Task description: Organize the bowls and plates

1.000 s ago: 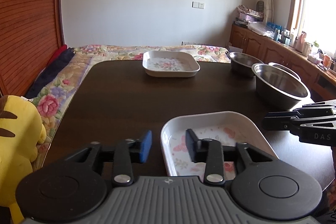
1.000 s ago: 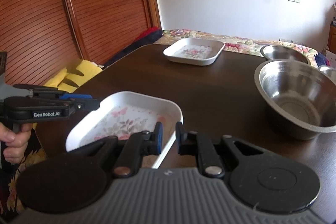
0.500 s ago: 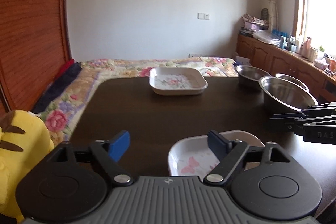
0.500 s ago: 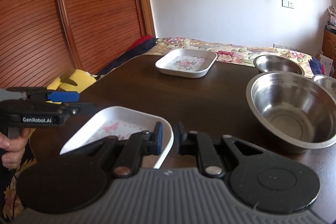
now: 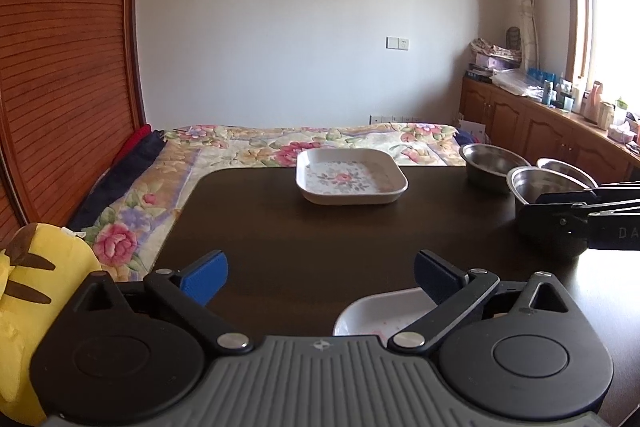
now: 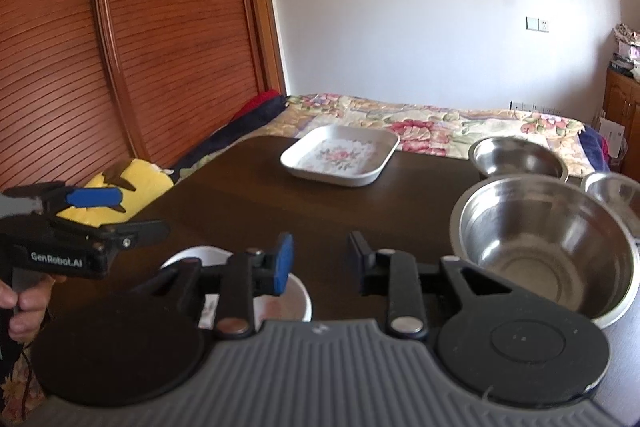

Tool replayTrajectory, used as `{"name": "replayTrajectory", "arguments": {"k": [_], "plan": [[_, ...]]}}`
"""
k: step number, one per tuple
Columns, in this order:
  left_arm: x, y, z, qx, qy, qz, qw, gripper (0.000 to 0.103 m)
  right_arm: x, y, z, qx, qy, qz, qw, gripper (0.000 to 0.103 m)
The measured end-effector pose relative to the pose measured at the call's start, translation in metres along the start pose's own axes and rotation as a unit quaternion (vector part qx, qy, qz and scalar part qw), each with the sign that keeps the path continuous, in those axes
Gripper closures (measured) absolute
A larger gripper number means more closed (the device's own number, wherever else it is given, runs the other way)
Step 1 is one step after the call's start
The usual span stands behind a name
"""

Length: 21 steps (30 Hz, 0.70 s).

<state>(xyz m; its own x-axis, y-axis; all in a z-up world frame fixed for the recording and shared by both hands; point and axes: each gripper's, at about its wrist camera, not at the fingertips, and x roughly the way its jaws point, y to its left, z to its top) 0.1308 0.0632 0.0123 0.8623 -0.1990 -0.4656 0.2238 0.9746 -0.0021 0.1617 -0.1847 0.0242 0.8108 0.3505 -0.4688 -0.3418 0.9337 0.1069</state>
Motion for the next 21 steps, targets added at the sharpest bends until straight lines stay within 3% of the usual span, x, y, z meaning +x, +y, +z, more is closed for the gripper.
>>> {"name": "replayTrajectory", "arguments": {"k": [7, 14, 21], "plan": [[0.006, 0.006, 0.013, 0.004, -0.010, 0.011, 0.9999, 0.001, 0.001, -0.006, 0.011, 0.002, -0.017, -0.013, 1.000, 0.052], [0.020, 0.013, 0.032, 0.018, -0.021, 0.018, 0.9995, 0.001, 0.010, -0.013, 0.027, 0.006, -0.032, -0.032, 0.999, 0.021], [0.038, 0.023, 0.047, 0.017, -0.018, 0.015, 0.9996, 0.001, 0.030, -0.019, 0.048, -0.001, -0.032, -0.046, 0.998, 0.021]]}}
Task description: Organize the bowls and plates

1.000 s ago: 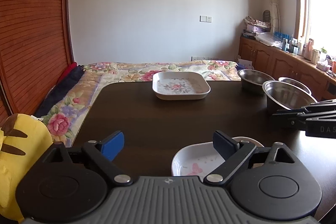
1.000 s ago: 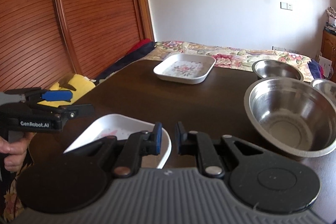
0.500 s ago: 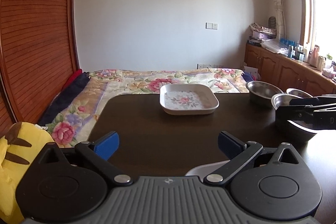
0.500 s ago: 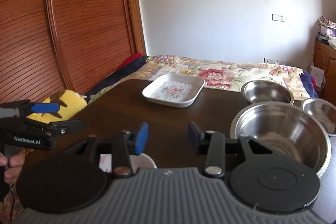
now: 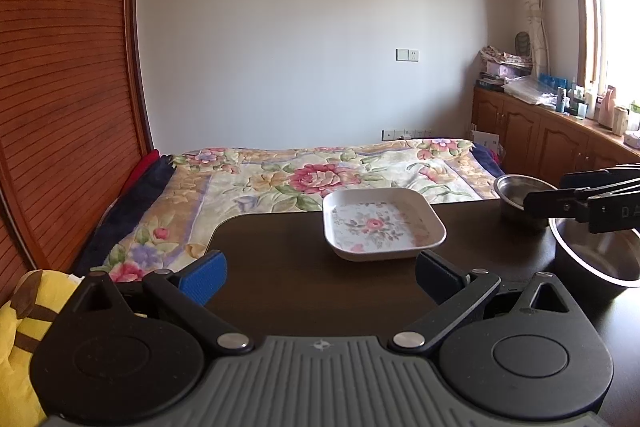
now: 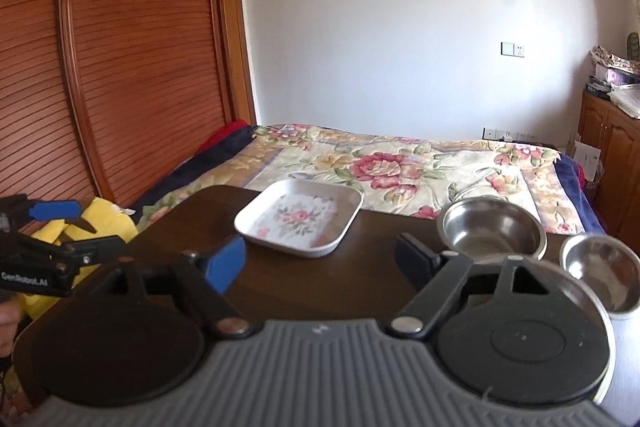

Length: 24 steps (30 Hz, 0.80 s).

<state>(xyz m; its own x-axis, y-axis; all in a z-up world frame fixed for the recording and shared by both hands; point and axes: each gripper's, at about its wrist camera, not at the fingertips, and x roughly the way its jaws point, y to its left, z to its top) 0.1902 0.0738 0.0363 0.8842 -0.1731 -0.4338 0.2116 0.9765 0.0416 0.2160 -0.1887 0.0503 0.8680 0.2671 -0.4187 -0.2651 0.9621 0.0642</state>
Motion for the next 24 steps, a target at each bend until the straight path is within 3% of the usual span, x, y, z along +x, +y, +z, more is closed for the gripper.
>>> {"name": "replayTrajectory", "arguments": {"k": [10, 15, 24], "plan": [[0.031, 0.013, 0.012, -0.001, 0.012, -0.013, 0.9999, 0.004, 0.046, 0.003, 0.018, 0.004, 0.033, 0.003, 0.999, 0.021], [0.046, 0.023, 0.018, -0.011, 0.022, -0.021, 0.9995, 0.007, 0.074, 0.003, 0.026, 0.004, 0.057, -0.003, 0.998, 0.028], [0.088, 0.030, 0.036, -0.020, 0.054, -0.051, 0.9970, 0.027, 0.113, -0.003, 0.035, 0.024, 0.096, -0.013, 0.995, 0.041]]}}
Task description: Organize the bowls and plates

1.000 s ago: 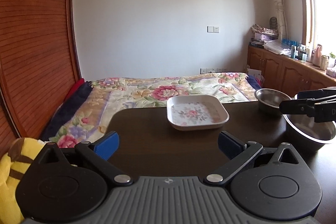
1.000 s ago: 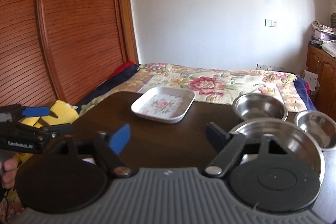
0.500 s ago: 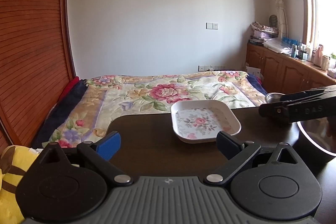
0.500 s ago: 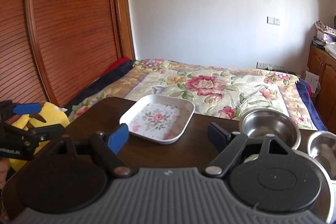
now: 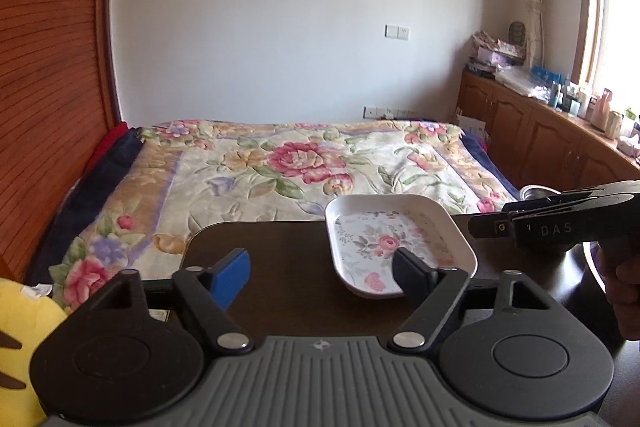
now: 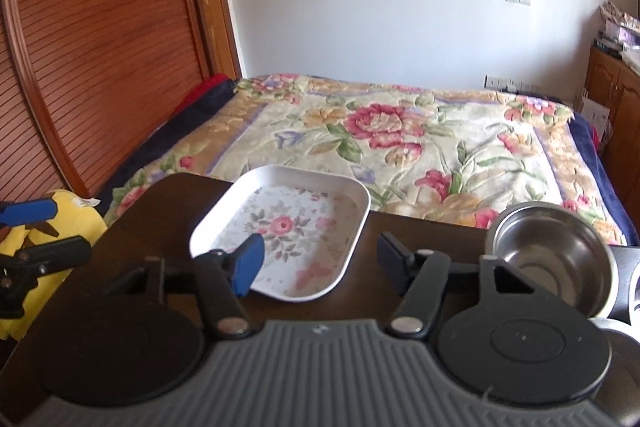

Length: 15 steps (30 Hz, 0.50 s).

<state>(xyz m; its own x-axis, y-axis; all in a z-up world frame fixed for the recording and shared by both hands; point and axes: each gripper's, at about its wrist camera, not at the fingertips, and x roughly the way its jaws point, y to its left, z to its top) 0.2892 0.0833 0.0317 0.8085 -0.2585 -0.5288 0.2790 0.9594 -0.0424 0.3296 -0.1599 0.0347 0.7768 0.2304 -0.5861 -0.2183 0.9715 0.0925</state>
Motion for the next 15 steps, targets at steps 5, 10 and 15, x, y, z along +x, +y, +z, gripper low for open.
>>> {"name": "replayTrajectory", "arguments": {"k": [5, 10, 15], "plan": [[0.026, 0.003, 0.008, 0.002, 0.027, -0.019, 0.9994, 0.037, 0.014, -0.001, 0.006, 0.007, 0.014, -0.001, 1.000, 0.048], [0.048, 0.005, 0.013, -0.004, 0.048, -0.034, 0.9983, 0.039, 0.030, -0.007, 0.012, 0.019, 0.031, -0.001, 0.999, 0.053], [0.074, 0.004, 0.015, -0.011, 0.073, -0.041, 0.9964, 0.050, 0.046, -0.016, 0.015, 0.035, 0.048, -0.002, 0.998, 0.057]]}}
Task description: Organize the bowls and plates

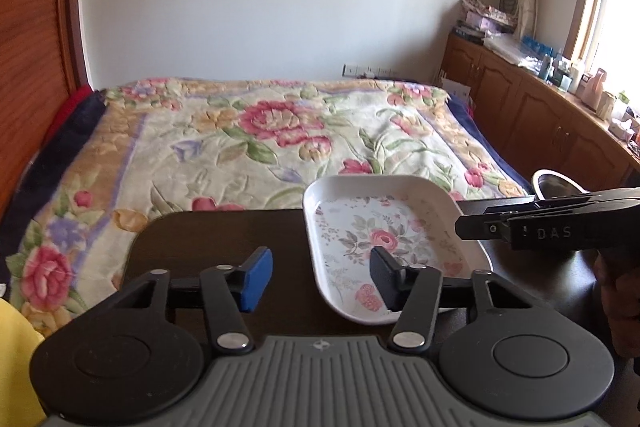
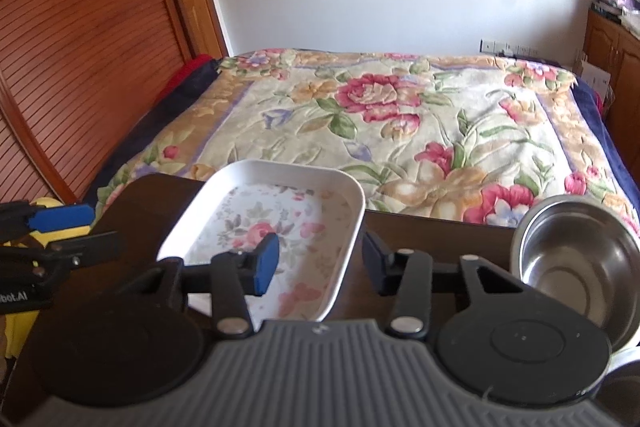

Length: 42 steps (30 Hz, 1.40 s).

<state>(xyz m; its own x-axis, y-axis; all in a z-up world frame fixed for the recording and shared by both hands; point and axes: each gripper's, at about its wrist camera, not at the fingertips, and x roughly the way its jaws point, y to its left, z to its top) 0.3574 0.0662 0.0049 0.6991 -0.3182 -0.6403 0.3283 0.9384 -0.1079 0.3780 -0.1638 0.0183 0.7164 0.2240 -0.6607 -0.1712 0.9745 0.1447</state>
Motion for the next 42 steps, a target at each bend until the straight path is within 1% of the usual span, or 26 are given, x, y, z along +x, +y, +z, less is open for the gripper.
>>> {"name": "replayTrajectory", "arguments": {"k": [4, 6, 14, 19, 21, 24, 25, 26, 31, 35, 37, 39, 42], "plan": [[0.016, 0.001, 0.003, -0.007, 0.015, -0.002, 0.9999, 0.055, 0.010, -0.006, 0.001, 0.019, 0.014, 0.005, 1.000, 0.060], [0.020, 0.002, 0.005, -0.013, 0.016, -0.004, 0.9998, 0.056, 0.013, -0.007, 0.000, 0.023, 0.019, 0.003, 1.000, 0.061], [0.032, 0.004, 0.009, -0.027, 0.023, -0.002, 0.9994, 0.069, 0.024, -0.011, 0.000, 0.031, 0.035, -0.003, 0.999, 0.067], [0.040, 0.009, 0.010, -0.044, 0.030, -0.001, 0.9986, 0.072, 0.030, -0.014, -0.002, 0.037, 0.043, 0.000, 0.998, 0.069], [0.043, 0.010, 0.010, -0.046, 0.033, 0.000, 0.9984, 0.075, 0.033, -0.015, -0.004, 0.042, 0.049, 0.001, 0.998, 0.073], [0.047, 0.013, 0.009, -0.052, 0.036, 0.000, 0.9980, 0.078, 0.033, -0.015, -0.005, 0.042, 0.049, 0.003, 0.998, 0.075], [0.048, 0.014, 0.009, -0.055, 0.036, -0.001, 0.9978, 0.086, 0.034, -0.016, -0.005, 0.042, 0.049, 0.003, 0.998, 0.076], [0.049, 0.015, 0.008, -0.058, 0.038, -0.003, 0.9976, 0.092, 0.033, -0.016, -0.005, 0.043, 0.050, 0.003, 0.998, 0.076], [0.052, 0.015, 0.006, -0.063, 0.042, -0.008, 0.9971, 0.092, 0.034, -0.017, -0.006, 0.046, 0.049, -0.001, 0.998, 0.080], [0.052, 0.015, 0.006, -0.063, 0.038, -0.002, 0.9972, 0.096, 0.034, -0.014, -0.005, 0.039, 0.052, 0.001, 0.998, 0.082], [0.052, 0.016, 0.004, -0.073, 0.037, -0.007, 0.9966, 0.096, 0.035, -0.013, -0.005, 0.040, 0.051, 0.002, 0.998, 0.083], [0.051, 0.016, 0.004, -0.083, 0.038, -0.010, 0.9958, 0.097, 0.035, -0.013, -0.006, 0.045, 0.048, 0.005, 0.998, 0.089], [0.047, 0.016, 0.002, -0.089, 0.040, -0.006, 0.9952, 0.097, 0.035, -0.014, -0.009, 0.050, 0.042, 0.007, 0.998, 0.089]]}}
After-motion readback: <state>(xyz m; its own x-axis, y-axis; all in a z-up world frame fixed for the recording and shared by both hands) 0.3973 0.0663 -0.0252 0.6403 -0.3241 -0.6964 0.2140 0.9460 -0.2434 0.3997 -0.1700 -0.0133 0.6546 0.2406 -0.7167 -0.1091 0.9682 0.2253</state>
